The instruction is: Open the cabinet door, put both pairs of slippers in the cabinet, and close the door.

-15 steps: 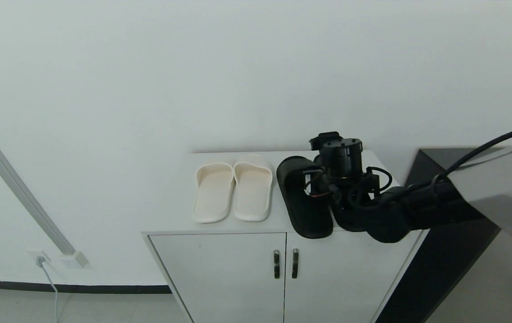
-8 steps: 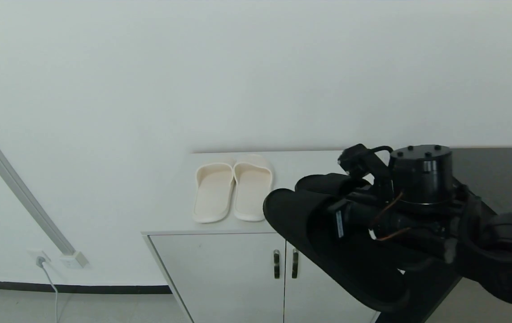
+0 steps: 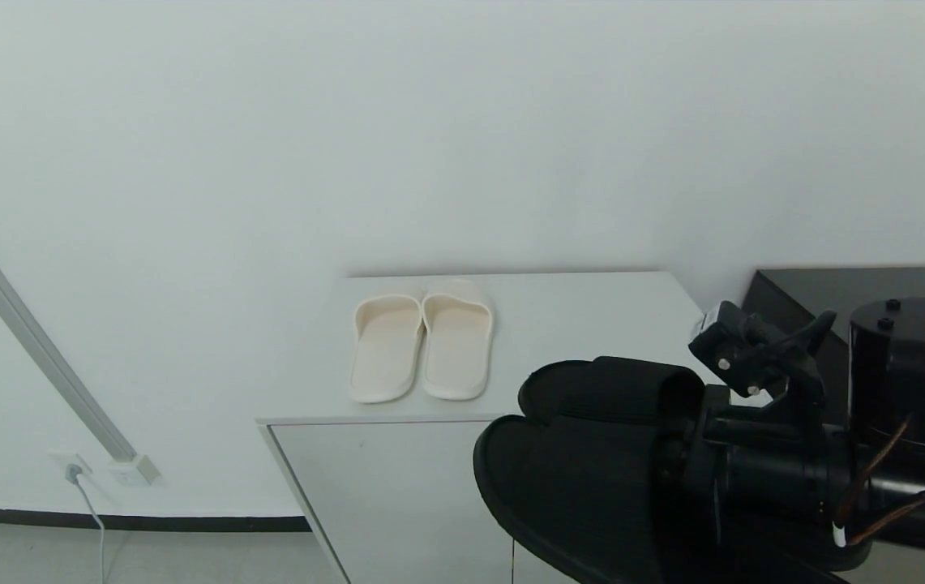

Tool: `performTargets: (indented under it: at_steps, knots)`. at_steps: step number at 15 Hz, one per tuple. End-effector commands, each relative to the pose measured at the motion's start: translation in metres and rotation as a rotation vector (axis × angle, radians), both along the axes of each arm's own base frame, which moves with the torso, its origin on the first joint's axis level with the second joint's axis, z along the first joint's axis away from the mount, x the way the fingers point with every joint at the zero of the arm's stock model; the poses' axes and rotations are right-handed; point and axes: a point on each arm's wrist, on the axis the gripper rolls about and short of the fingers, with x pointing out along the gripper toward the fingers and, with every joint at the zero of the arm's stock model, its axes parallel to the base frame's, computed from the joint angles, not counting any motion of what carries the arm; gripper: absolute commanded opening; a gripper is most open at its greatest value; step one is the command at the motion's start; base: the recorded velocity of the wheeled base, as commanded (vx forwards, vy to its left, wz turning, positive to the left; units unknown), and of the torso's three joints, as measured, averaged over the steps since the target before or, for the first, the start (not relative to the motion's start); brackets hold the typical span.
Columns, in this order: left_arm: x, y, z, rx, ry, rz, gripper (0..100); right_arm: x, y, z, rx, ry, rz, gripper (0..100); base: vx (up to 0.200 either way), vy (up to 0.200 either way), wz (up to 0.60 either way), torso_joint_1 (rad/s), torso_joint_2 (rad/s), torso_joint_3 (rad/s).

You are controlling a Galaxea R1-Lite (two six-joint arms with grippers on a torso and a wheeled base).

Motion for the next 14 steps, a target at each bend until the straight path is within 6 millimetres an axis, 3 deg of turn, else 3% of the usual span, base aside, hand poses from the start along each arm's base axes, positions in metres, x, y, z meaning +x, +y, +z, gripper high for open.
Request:
performTargets:
  at_steps: [1,5,14]
  knots:
    - [0.0001,0.0000,0.0000,0.000,0.001,0.001,0,-0.0024,-0.0013,0.0010,0.004,-0.003,0.005,0,0.000,0.000,0.00,0.000,0.00,0.000]
    - [0.0001,0.0000,0.0000,0.000,0.001,0.001,0,-0.0012,0.0003,-0.0014,0.000,0.006,0.018,0,-0.200,0.000,0.00,0.007,0.00,0.001]
    - [0.0001,0.0000,0.0000,-0.001,0.001,0.001,0,-0.0032,0.0015,-0.0038,-0.007,0.011,0.028,0,0.000,0.000,0.00,0.000,0.00,0.000]
